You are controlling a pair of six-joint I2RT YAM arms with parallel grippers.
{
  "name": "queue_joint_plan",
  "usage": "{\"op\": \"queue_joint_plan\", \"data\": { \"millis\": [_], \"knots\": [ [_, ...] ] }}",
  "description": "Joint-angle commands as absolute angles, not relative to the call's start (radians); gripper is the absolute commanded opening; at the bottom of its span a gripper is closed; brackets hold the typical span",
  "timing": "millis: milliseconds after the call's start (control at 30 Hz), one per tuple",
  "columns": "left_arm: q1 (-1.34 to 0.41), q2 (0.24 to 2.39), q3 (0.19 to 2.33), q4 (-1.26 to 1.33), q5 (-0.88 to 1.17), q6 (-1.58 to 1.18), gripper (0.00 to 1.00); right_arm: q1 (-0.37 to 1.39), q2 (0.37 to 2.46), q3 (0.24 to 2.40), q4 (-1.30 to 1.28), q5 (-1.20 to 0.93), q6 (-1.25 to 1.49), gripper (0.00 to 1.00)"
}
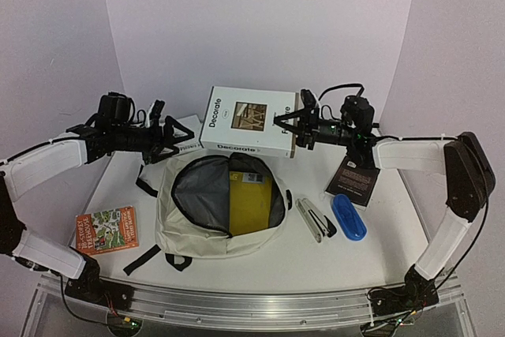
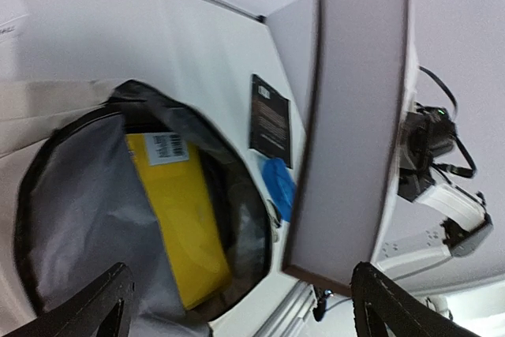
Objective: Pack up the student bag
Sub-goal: Pick up the book from the center of the board, then place the book in the student bag.
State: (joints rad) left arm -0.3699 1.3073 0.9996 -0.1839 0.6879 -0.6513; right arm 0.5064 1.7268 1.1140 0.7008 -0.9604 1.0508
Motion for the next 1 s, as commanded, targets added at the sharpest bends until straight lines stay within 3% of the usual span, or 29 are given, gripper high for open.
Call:
{"op": "queue_joint_plan", "data": {
  "millis": [0,333,567,967],
  "knots": [
    [-0.351,1.297,0.975,-0.488,0.468,-0.572,0.95,0.485,1.611,1.068,0.729,-0.974,1.052,0.22],
    [-0.351,1.389,0.949,-0.504,0.432,-0.614,0.88,0.484,1.497,1.033,0.309,-0.875,0.818,0.22],
    [-0.351,1.476,0.962,-0.464,0.462,-0.619,0.86,0.484,1.493,1.025,0.17,-0.799,0.738,0.23],
    [-0.351,1.563,0.962,-0.322,0.592,-0.692,0.56,0.484,1.548,1.083,-0.073,-0.648,0.612,0.23]
  ]
}}
